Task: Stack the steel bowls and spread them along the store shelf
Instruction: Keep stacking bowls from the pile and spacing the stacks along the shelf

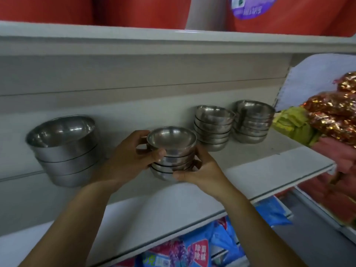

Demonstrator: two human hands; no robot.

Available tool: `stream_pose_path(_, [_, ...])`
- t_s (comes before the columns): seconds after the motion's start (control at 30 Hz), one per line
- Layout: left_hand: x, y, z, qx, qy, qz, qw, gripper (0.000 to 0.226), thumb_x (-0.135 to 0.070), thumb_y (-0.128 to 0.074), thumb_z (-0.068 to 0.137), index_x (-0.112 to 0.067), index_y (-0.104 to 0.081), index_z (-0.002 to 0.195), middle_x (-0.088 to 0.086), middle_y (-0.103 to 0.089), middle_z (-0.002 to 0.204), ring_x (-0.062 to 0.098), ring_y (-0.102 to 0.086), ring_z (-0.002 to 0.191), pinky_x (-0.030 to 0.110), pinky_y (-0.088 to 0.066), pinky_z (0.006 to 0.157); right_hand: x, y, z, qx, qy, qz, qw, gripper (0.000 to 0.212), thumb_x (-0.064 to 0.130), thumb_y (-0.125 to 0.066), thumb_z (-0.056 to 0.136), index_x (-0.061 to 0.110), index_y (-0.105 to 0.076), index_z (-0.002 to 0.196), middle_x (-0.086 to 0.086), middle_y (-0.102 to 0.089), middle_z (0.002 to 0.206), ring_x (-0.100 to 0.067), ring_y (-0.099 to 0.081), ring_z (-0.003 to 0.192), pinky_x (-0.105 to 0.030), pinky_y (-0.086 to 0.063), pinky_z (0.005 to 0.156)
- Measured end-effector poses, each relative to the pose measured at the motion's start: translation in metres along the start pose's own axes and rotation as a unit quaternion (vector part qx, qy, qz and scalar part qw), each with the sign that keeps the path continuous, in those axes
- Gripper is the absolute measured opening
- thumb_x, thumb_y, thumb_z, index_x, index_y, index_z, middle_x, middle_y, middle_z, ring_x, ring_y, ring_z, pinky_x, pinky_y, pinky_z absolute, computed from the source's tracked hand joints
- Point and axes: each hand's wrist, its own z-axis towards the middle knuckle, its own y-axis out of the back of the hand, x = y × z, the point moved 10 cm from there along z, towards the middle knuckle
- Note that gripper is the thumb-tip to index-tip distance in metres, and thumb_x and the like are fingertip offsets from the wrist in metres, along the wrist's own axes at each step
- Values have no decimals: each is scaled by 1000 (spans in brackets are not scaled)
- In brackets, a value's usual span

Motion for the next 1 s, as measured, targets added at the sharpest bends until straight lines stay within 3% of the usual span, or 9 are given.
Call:
stream_pose_path(0.2, [0, -10, 17, -55, 6, 16, 998, 64, -40, -83, 70, -30, -58, 128, -14, -66, 125, 7, -71, 104, 42, -62, 87, -13, 9, 46, 73, 8, -5, 997, 90, 9, -93, 69, 22, -47, 145, 3, -61, 135, -10, -62, 119, -15, -55, 80])
stream_pose_path(0.33, [2, -16, 27, -81, 9, 26, 996, 59, -30, -85, 77, -29, -57, 129, -13, -66, 126, 10, -70, 108, 37, -62, 86, -17, 14, 63, 88, 30, -33, 995, 100, 34, -97, 59, 28, -48, 145, 5, -63, 137, -11, -61, 125, -26, -55, 97])
stream_pose_path(0.53, [0, -23, 33, -102, 5, 30, 994, 57, -25, -83, 81, -24, -55, 131, -9, -65, 126, 11, -71, 105, 44, -62, 85, -18, 22, 75, 90, 51, -42, 994, 75, 7, -92, 70, 26, -54, 132, 12, -69, 120, 6, -66, 110, -15, -53, 86])
stream_pose_path(0.63, [3, -24, 39, -114, -2, 31, 993, 62, -29, -85, 77, -26, -55, 132, -10, -65, 127, 10, -70, 107, 36, -62, 85, -23, 26, 82, 87, 50, -56, 993, 63, 13, -93, 71, 35, -60, 119, 16, -71, 114, 5, -67, 107, -17, -54, 87])
stream_pose_path(0.8, [6, -28, 49, -130, -21, 54, 990, 65, -28, -85, 80, -26, -54, 137, -8, -62, 132, 10, -67, 111, 26, -58, 87, -31, 34, 89, 63, 37, -81, 994, 62, 29, -94, 69, 35, -59, 121, 18, -69, 114, 5, -64, 110, -19, -54, 92])
stream_pose_path(0.9, [4, -29, 53, -138, -22, 63, 988, 66, -26, -84, 81, -24, -53, 139, -7, -61, 133, 4, -66, 107, 17, -58, 80, -32, 37, 91, 52, 33, -89, 994, 76, 39, -94, 66, 25, -56, 131, 13, -67, 124, -3, -64, 114, -27, -53, 98])
stream_pose_path(1.0, [1, -29, 54, -130, -24, 90, 987, 62, -27, -83, 82, -26, -52, 137, -10, -60, 129, 0, -64, 103, 6, -53, 72, -32, 38, 91, 45, 23, -118, 992, 81, 49, -93, 63, 24, -58, 131, 13, -68, 124, -3, -64, 113, -22, -53, 94])
